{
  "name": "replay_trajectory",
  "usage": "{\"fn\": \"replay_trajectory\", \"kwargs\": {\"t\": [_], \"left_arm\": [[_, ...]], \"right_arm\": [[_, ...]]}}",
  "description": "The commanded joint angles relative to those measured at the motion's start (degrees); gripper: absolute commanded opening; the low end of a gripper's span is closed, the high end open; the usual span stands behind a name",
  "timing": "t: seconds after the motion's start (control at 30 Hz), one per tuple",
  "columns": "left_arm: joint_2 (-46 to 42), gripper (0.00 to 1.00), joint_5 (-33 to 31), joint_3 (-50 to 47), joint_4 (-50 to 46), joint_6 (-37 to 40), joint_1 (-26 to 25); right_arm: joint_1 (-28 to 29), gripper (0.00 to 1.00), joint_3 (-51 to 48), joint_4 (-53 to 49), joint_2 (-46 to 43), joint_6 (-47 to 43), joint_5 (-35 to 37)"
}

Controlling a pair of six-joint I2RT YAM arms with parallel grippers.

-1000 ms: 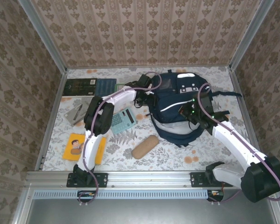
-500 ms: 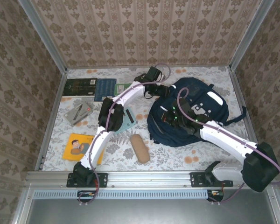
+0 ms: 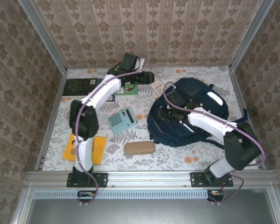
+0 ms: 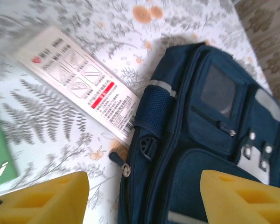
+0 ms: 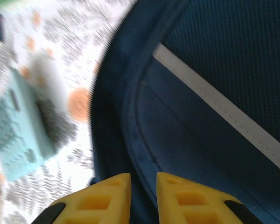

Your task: Pack the student bag

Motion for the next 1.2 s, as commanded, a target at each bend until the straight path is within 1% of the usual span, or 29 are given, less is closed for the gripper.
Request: {"fn": "replay_trajectory", "kwargs": {"t": [0.0, 0.07, 0.13, 0.17, 0.33, 0.4, 0.5, 0.53, 0.6, 0.73, 0.8, 0.97, 1.1, 1.17], "left_arm": [[-6.2, 0.67, 0.0, -7.0, 1.4, 1.3, 3.0], [-10.1, 0.68, -1.4, -11.7, 1.3, 2.1, 4.2], [-13.2, 0.70, -2.1, -15.9, 1.5, 2.4, 6.9], [-14.4, 0.71, -2.3, -17.9, 1.5, 2.4, 7.9], [-18.8, 0.71, -3.2, -25.5, 1.4, 2.7, 12.1], [-19.7, 0.71, -4.1, -27.4, 1.5, 3.4, 13.3], [-19.7, 0.71, -5.1, -28.9, 1.0, 4.0, 15.4], [-19.6, 0.70, -5.7, -29.5, 1.0, 4.0, 16.4], [-19.4, 0.69, -6.3, -30.6, 0.9, 3.5, 18.3], [-21.4, 0.66, -6.9, -34.5, 0.9, -1.0, 22.8], [-24.2, 0.66, -8.9, -37.4, 0.3, -2.9, 24.2], [-35.7, 0.66, -17.6, -46.8, -5.5, -9.8, 26.4], [-48.0, 0.67, -21.1, -56.1, -8.8, -17.1, 27.8], [-53.9, 0.67, -21.2, -60.1, -10.5, -20.0, 28.8]], "right_arm": [[0.3, 0.21, 0.5, -5.5, 3.6, -5.7, -0.8], [0.3, 0.21, 1.1, -4.3, 6.4, -5.7, -1.1], [0.0, 0.21, 2.5, -3.4, 9.4, -5.3, -0.1], [-0.1, 0.21, 4.0, -3.5, 11.1, -5.3, 0.6], [-2.0, 0.22, 11.1, -4.1, 16.9, -7.1, 2.7], [-2.9, 0.22, 13.1, -4.6, 17.3, -8.0, 1.7], [-2.8, 0.26, 15.9, -6.3, 15.7, -9.7, 2.0], [-2.8, 0.28, 16.7, -6.9, 15.0, -9.9, 2.0], [-2.5, 0.36, 17.8, -7.5, 13.5, -10.2, 1.9], [-1.0, 0.40, 19.8, -6.1, 12.2, -10.4, -0.5], [0.3, 0.41, 21.3, -5.2, 12.7, -10.7, -2.5], [5.8, 0.48, 25.0, -2.3, 15.6, -12.6, -5.8], [10.7, 0.50, 29.3, -2.0, 19.6, -15.6, -7.1], [13.2, 0.50, 31.3, -1.2, 21.9, -16.7, -9.8]]}}
